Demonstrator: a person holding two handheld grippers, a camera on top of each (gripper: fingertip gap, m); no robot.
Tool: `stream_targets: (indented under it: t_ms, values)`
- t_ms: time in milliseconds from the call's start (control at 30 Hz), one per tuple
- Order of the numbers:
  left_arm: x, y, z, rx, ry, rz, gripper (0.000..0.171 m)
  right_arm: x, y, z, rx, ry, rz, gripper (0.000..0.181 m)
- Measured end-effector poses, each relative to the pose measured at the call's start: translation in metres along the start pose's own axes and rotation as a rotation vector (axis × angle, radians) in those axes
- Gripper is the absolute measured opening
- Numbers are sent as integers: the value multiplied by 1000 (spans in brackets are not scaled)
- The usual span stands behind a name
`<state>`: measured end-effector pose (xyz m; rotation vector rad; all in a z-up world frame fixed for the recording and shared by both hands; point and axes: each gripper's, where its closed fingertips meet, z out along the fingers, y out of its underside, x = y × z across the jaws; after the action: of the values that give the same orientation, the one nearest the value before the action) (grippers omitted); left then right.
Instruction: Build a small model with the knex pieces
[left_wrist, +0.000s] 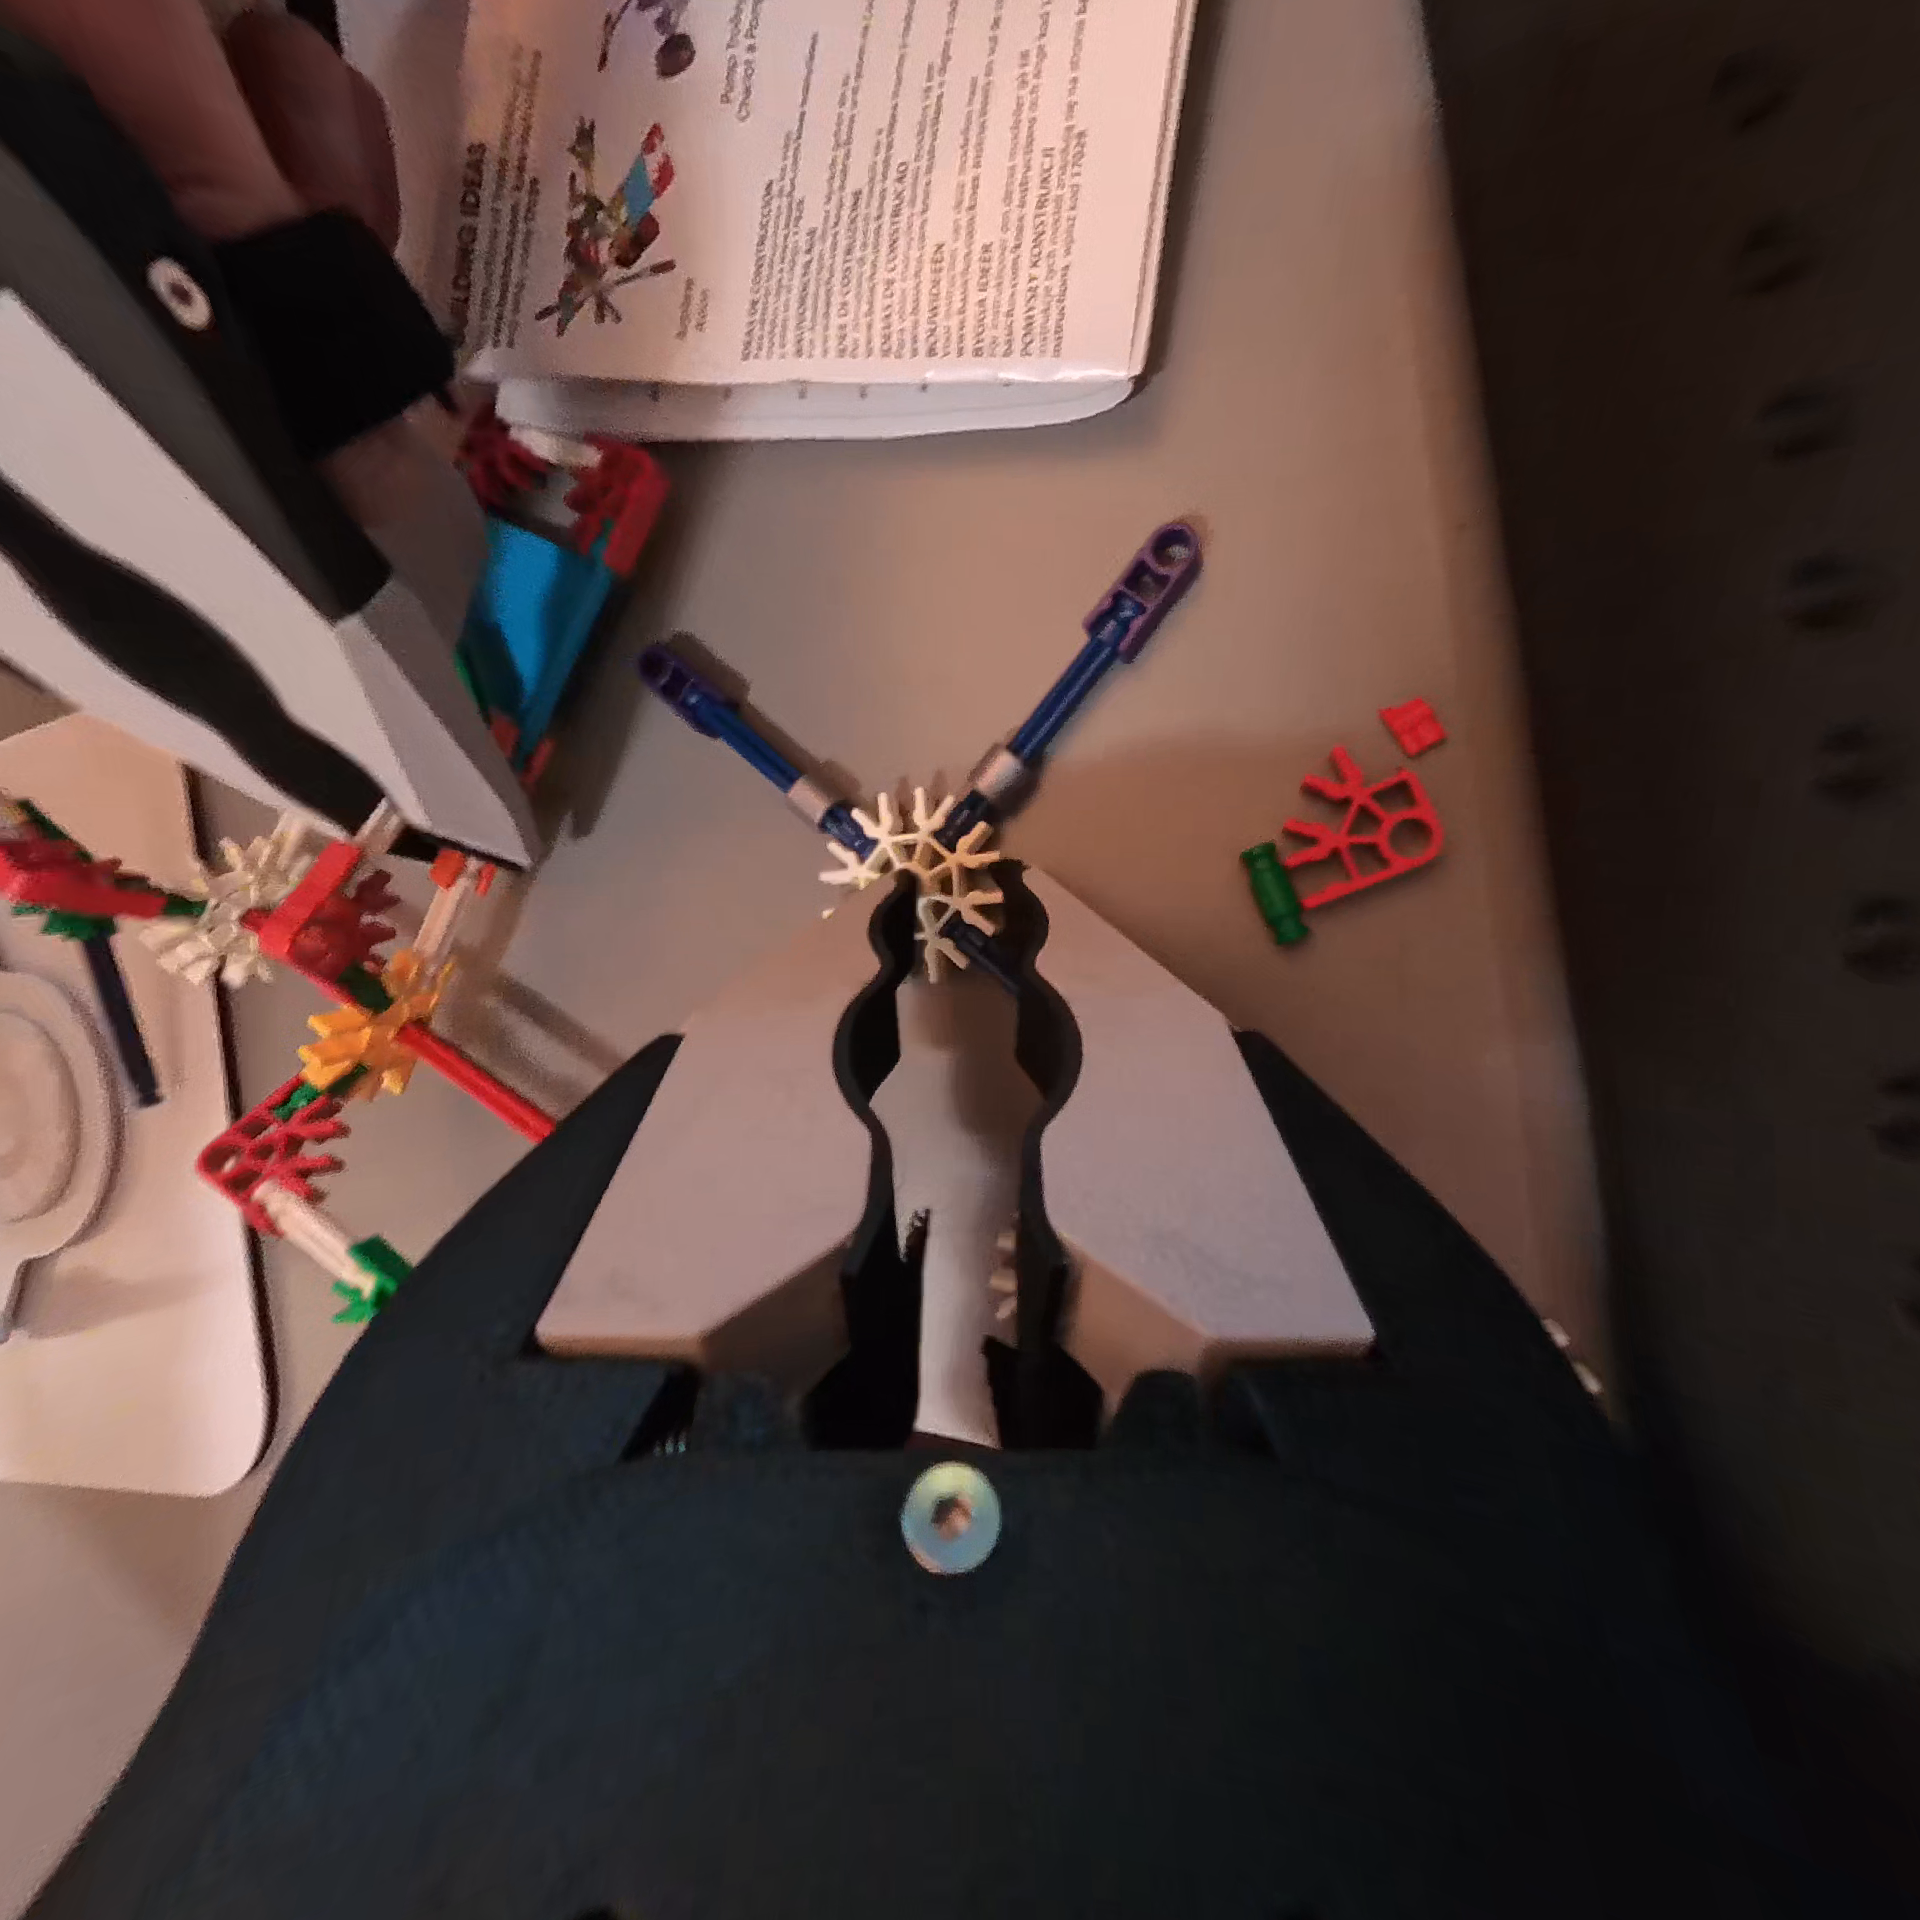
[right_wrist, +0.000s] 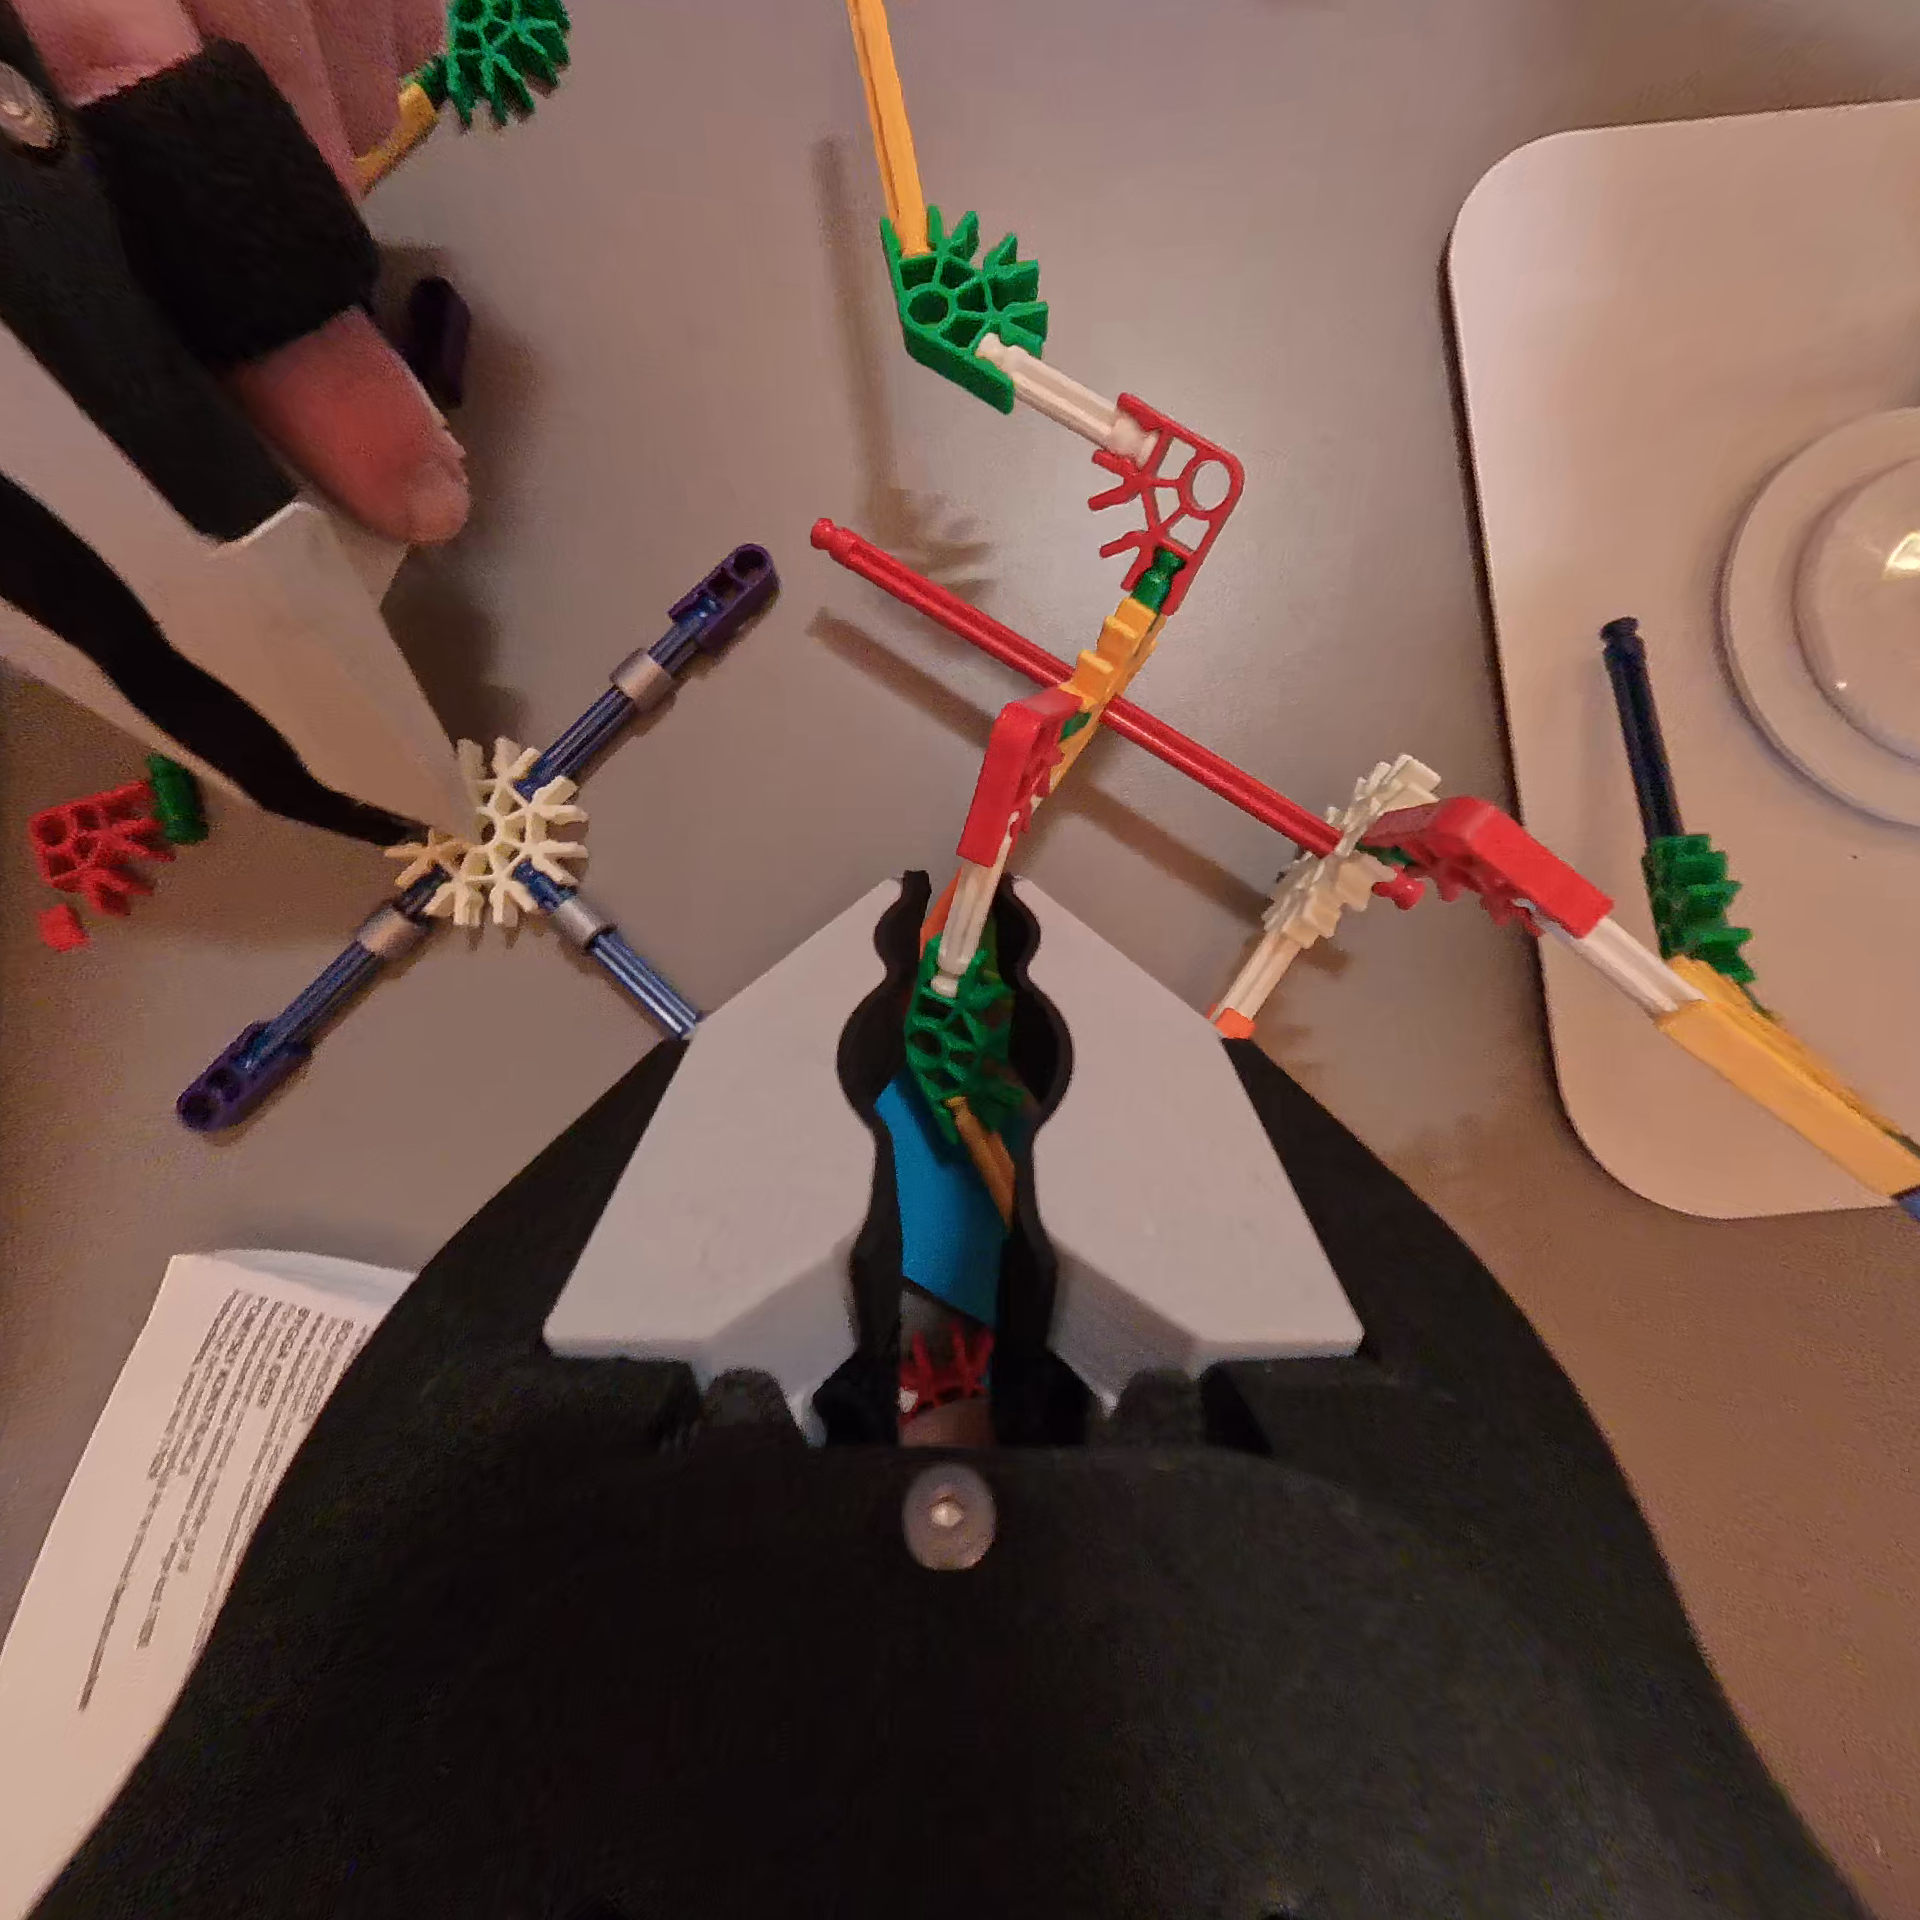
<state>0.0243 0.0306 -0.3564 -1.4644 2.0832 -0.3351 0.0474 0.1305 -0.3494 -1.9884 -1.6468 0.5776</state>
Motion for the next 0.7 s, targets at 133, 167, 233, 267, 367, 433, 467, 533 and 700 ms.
stream_targets:
  t_ms: [133, 167, 233, 267, 367, 433, 467, 533, 700]
  values:
    - [-32, 4, -24, 10, -150, -41, 30, -2, 1, -8, 24, -57, 11, 10]
    - [-43, 4, -34, 25, -202, -55, 31, -2, 1, -10, 32, -71, 15, 10]
    - [-70, 11, -53, 18, -340, -100, 36, -5, 1, -14, 48, -105, 9, 10]
    - [-81, 18, -61, -4, -398, -125, 36, -5, 2, -15, 53, -118, 9, 9]
    - [-95, 36, -66, -58, -460, -185, 38, -8, 3, -18, 68, -151, -2, 9]
    - [-97, 44, -60, -85, -450, -233, 35, -9, 3, -19, 70, -159, -10, 9]
    - [-96, 47, -56, -95, -435, -256, 30, -10, 3, -19, 73, -167, -17, 9]
    - [-95, 51, -50, -116, -419, -247, 22, -11, 3, -20, 78, -180, -12, 9]
    - [-97, 57, -47, -196, -468, -90, 20, -11, 4, -21, 90, -200, -8, 9]
